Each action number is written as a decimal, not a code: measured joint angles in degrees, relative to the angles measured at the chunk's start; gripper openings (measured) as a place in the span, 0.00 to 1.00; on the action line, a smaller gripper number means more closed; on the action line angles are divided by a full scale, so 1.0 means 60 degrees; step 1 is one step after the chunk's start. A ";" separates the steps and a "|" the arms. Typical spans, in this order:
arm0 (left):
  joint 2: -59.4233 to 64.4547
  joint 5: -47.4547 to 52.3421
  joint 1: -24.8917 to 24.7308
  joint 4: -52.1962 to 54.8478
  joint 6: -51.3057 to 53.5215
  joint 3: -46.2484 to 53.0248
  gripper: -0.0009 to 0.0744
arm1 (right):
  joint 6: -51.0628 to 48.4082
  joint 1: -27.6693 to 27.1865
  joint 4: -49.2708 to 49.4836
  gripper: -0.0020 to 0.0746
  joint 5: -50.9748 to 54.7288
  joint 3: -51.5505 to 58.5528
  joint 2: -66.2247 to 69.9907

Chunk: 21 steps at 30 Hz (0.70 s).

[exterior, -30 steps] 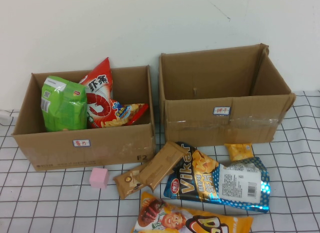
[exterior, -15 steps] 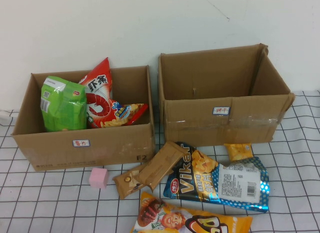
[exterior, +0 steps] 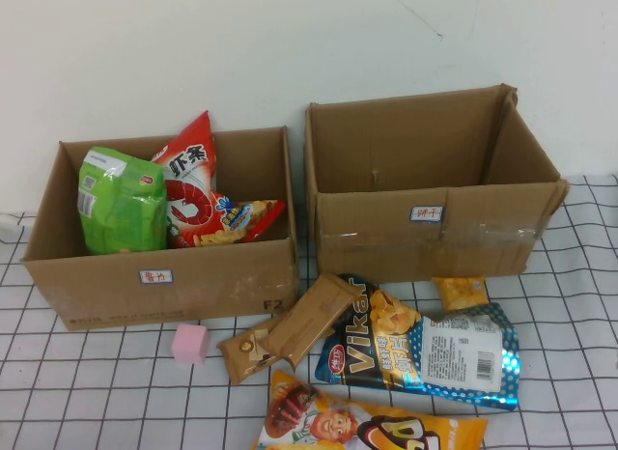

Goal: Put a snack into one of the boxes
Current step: Pick up the potato chip

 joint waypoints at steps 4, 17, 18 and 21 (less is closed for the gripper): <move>0.0000 0.0000 0.0000 0.0000 0.0000 0.0000 0.01 | 0.1395 0.1165 -0.1711 0.02 0.0412 -0.0925 0.1389; 0.0000 0.0000 0.0000 0.0000 0.0000 0.0000 0.01 | 0.2825 0.4773 -0.4335 0.03 0.0243 -0.3078 0.6608; 0.0000 0.0000 0.0000 0.0000 0.0000 0.0000 0.01 | 0.2847 0.4860 -0.4289 0.03 0.0028 -0.3202 0.6904; 0.0000 0.0000 0.0000 0.0000 0.0000 0.0000 0.01 | 0.2847 0.5099 -0.4117 0.12 -0.0383 -0.3608 0.7644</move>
